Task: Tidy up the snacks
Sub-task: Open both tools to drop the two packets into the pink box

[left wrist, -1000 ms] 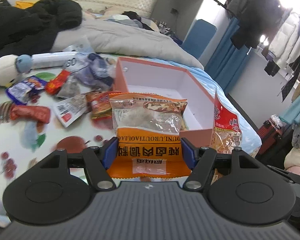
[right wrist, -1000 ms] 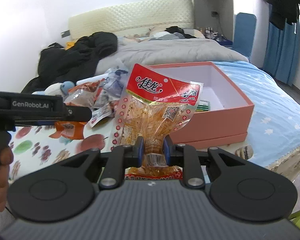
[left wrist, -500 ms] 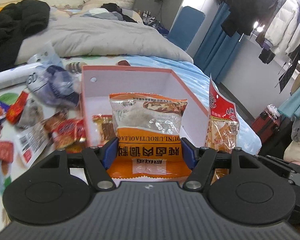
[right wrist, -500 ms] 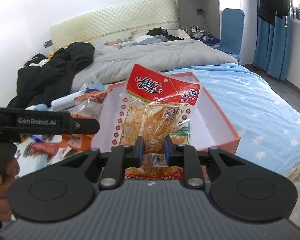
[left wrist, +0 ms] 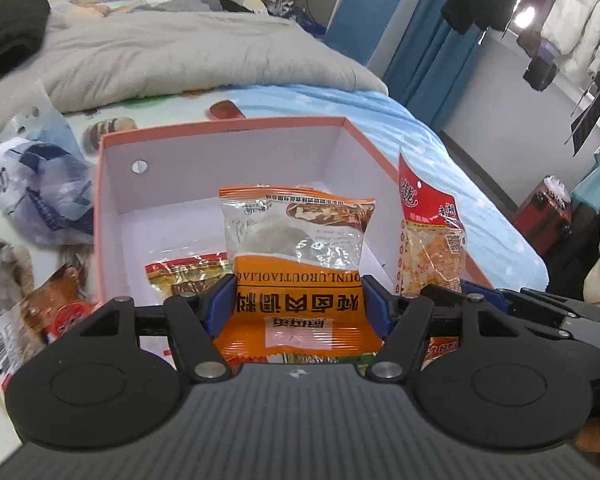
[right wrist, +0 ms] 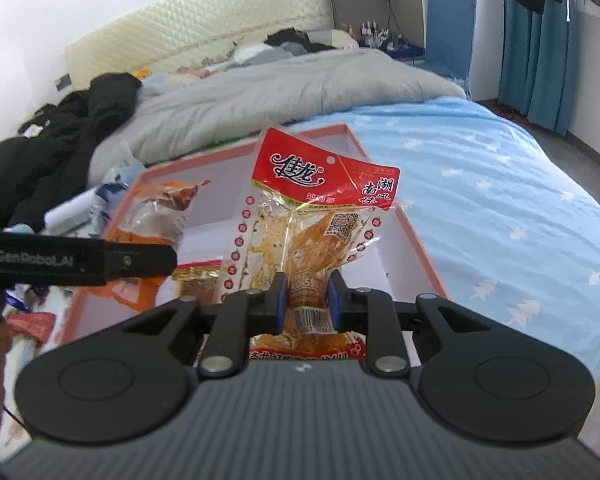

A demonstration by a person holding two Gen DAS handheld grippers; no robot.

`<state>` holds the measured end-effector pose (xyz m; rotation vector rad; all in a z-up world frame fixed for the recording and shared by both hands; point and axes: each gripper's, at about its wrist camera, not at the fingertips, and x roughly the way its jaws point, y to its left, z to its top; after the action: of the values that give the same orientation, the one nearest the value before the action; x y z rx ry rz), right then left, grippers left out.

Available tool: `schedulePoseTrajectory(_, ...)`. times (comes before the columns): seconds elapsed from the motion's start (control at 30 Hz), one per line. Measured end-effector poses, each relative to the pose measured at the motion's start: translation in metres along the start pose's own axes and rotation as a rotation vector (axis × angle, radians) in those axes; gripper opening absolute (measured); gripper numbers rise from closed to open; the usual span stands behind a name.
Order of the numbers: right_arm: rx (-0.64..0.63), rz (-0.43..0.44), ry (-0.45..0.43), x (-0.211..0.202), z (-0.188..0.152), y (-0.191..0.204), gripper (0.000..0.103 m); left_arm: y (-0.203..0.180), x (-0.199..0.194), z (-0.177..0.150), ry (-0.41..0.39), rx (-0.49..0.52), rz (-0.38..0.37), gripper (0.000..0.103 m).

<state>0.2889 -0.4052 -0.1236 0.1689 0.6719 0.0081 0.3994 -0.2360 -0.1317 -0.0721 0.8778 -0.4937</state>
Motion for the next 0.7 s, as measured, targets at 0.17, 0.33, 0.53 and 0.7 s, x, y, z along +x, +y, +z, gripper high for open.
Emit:
schedulePoseTrajectory(0.17, 0.018, 0.006, 0.041, 0.025, 0.0, -0.011, 0.027, 0.005, 0.023, 0.002, 0.015, -0.013, -0.003, 0.071)
schedulePoseTrajectory(0.33, 0.024, 0.016, 0.055, 0.038, 0.002, -0.015, 0.028, 0.006, 0.022, 0.001, 0.016, -0.012, 0.009, 0.073)
schedulePoseTrajectory(0.53, 0.028, 0.032, 0.038, 0.023, 0.003, -0.01, 0.06, 0.005, -0.008, -0.001, -0.023, -0.018, 0.019, 0.079)
schedulePoseTrajectory(0.7, -0.006, 0.049, -0.006, -0.012, 0.0, 0.004, 0.06, -0.003, -0.056, -0.011, -0.072, -0.002, 0.023, 0.079)
